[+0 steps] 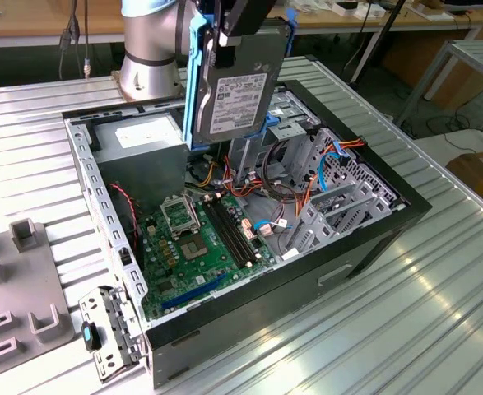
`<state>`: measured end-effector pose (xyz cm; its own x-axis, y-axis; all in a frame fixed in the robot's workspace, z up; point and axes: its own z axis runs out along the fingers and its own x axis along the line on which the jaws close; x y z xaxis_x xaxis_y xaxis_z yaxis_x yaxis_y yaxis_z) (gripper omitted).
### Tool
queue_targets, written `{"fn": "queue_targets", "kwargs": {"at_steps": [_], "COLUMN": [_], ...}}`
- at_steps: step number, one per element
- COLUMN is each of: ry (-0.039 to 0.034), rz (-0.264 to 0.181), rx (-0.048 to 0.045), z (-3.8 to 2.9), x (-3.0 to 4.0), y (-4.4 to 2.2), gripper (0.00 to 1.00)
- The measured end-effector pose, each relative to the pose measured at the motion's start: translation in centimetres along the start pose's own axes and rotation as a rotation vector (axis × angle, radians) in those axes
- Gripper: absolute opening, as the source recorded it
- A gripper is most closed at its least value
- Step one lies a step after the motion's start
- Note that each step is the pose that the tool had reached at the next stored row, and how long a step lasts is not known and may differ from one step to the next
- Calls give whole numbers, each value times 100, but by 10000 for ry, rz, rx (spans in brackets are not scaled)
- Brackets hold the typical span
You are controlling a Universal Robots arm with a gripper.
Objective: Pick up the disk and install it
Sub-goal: 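Insert the disk into the insertion slot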
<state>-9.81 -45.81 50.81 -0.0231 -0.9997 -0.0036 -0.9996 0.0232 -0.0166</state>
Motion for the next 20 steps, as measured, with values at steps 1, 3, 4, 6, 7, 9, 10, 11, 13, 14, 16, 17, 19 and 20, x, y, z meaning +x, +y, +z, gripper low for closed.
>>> {"fn": "queue_targets", "kwargs": {"at_steps": [1,3,4,6,7,9,10,11,13,14,16,17,19,20], "ry": [0,1,1,-1,3,1,1,0,-1,0,2,-1,0,2], "rz": [1,1,1,1,0,1,0,1,0,1,0,0,0,1], "rx": [0,0,0,0,-2,-1,-1,-1,0,0,-2,0,-1,-1], "z": [8,33,38,57,72,102,115,123,134,138,143,152,169,184], "x": [61,212,247,322,345,353,351,349,349,360,419,494,625,713], "y": [-1,-6,-14,-109,-234,-441,-550,-620,-730,-774,-802,-812,-828,-847], "gripper": [37,37,37,37,37,37,37,37,37,37,37,37,37,37]}}
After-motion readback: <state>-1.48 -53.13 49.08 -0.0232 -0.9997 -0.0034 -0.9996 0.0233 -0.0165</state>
